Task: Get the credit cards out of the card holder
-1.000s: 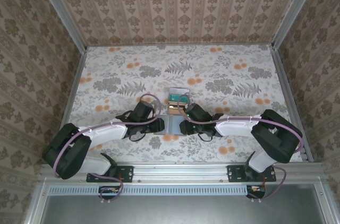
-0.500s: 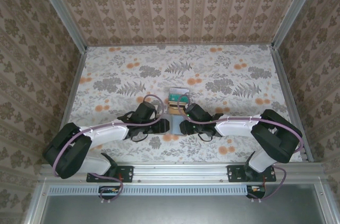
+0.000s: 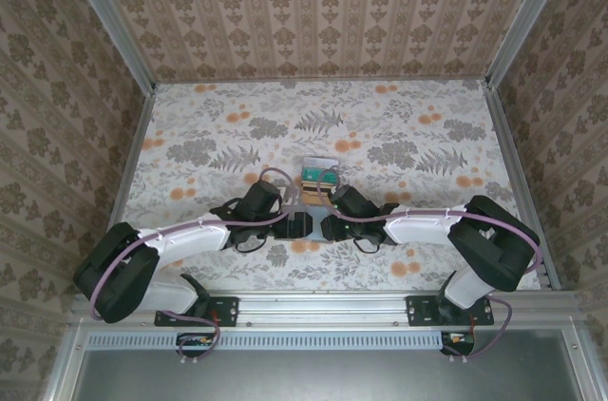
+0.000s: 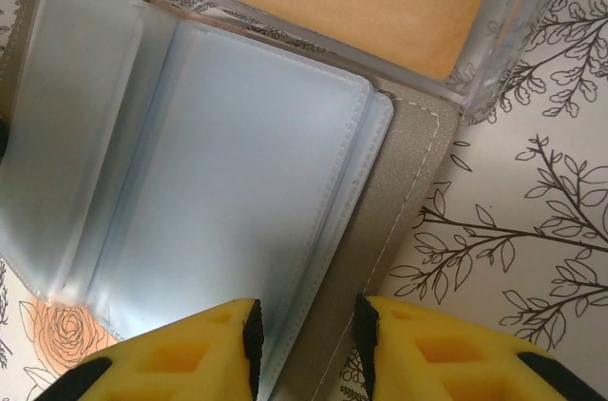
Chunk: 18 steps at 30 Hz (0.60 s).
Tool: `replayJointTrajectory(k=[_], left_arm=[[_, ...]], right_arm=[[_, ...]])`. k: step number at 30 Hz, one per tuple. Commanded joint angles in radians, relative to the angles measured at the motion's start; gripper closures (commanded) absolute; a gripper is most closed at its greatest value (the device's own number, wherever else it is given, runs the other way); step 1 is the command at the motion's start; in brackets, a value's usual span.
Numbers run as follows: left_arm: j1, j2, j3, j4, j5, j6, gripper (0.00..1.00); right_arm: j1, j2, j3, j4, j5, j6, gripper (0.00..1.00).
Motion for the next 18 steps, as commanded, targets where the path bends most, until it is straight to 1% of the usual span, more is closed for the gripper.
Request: replayJointTrajectory(k=[1,6,18], left_arm=[[-0.012,-0.013,0.032,-0.041,-0.013,0.027,0.00],[-0.032,-0.026,0.058,-0.074,-0.035,0.041,0.00],[-0.043,0.021,0.070,-0.029,0.003,0.039,0.01]], right_arm=[[0.012,0.033,-0.013,-0.005,-0.002,0.012,0.64],[0.011,0.037,-0.013,-0.003,-0.002,0.012,0.64],[0.011,0.038,-0.011,-0.007,0.001,0.012,0.64]])
